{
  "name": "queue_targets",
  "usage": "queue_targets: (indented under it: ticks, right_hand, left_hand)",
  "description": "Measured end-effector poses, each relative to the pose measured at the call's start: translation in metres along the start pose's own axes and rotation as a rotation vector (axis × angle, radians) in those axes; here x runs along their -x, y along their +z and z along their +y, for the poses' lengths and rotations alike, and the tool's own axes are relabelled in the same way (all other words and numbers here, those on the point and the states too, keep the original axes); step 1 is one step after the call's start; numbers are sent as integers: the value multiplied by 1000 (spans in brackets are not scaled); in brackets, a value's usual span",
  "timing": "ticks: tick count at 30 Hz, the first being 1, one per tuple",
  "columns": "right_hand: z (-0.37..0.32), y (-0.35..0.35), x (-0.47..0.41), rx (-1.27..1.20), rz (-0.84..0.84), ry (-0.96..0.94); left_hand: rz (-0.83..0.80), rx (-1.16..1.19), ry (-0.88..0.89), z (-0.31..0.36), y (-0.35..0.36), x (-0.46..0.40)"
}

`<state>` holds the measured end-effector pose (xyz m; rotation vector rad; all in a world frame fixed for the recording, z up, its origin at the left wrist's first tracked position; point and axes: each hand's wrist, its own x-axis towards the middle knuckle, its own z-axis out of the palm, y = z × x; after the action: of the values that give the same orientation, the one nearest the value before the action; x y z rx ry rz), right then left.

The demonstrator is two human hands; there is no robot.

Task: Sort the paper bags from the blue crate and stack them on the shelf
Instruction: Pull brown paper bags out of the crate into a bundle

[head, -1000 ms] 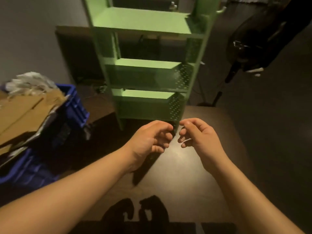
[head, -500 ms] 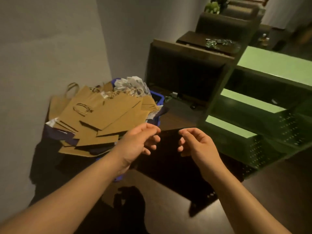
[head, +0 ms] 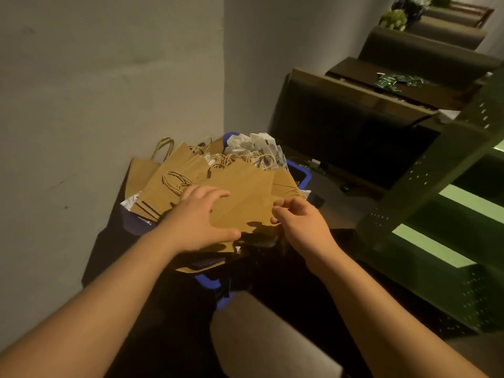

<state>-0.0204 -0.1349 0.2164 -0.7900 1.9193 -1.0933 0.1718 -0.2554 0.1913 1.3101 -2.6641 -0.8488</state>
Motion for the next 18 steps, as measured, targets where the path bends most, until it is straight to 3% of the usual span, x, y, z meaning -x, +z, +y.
queue_targets:
  ticks: [5, 11, 18]
  right_hand:
    - [-10, 16, -25, 144, -40, 79]
    - [-5, 24, -35, 195, -90, 199]
    - [-11, 18, -33, -283, -137, 407]
  left_hand:
    - [-145, -133, -30, -6, 19, -17]
    - [-13, -191, -30, -3, 25, -20]
    - [140, -219, 110, 0, 16, -11]
